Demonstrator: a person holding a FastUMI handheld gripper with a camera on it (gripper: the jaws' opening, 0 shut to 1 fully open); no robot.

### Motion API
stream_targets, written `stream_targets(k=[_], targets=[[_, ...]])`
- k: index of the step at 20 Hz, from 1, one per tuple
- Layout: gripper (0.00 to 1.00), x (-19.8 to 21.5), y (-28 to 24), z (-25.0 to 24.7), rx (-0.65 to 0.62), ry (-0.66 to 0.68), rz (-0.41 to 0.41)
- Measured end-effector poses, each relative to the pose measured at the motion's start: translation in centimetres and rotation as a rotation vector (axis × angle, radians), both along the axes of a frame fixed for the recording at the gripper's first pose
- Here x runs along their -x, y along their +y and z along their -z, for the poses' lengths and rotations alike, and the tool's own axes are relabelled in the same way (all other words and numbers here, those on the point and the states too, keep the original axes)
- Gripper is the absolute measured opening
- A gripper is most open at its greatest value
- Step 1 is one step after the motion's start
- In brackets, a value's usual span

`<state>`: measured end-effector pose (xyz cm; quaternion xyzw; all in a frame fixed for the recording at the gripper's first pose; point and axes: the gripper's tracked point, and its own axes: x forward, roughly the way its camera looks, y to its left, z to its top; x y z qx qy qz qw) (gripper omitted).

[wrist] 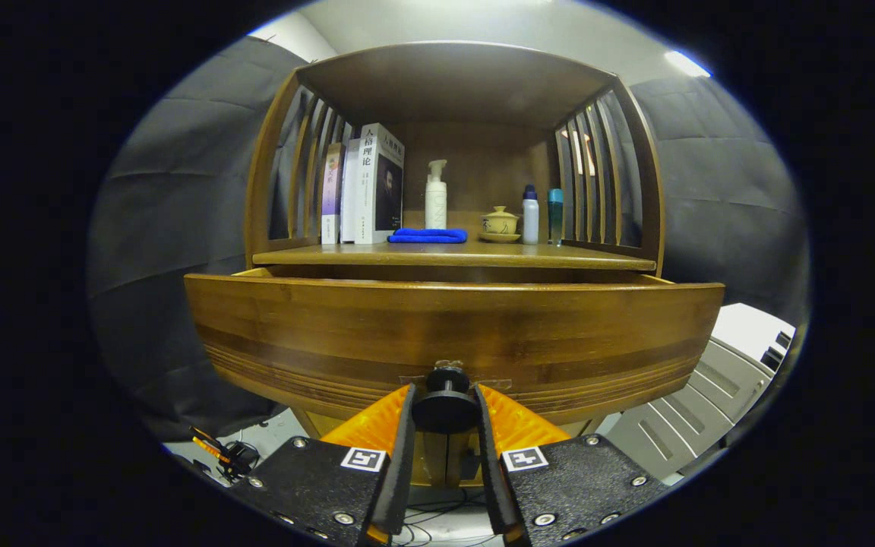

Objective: Pull open the drawer, take out the items inside it, and place them on the countertop above the cabinet.

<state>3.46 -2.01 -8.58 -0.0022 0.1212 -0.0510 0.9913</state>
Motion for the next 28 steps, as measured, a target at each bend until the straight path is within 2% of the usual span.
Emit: stream_targets(k=[28], targets=[[0.42,6.3,1.1,-0.2,0.0,0.01,-0.033]])
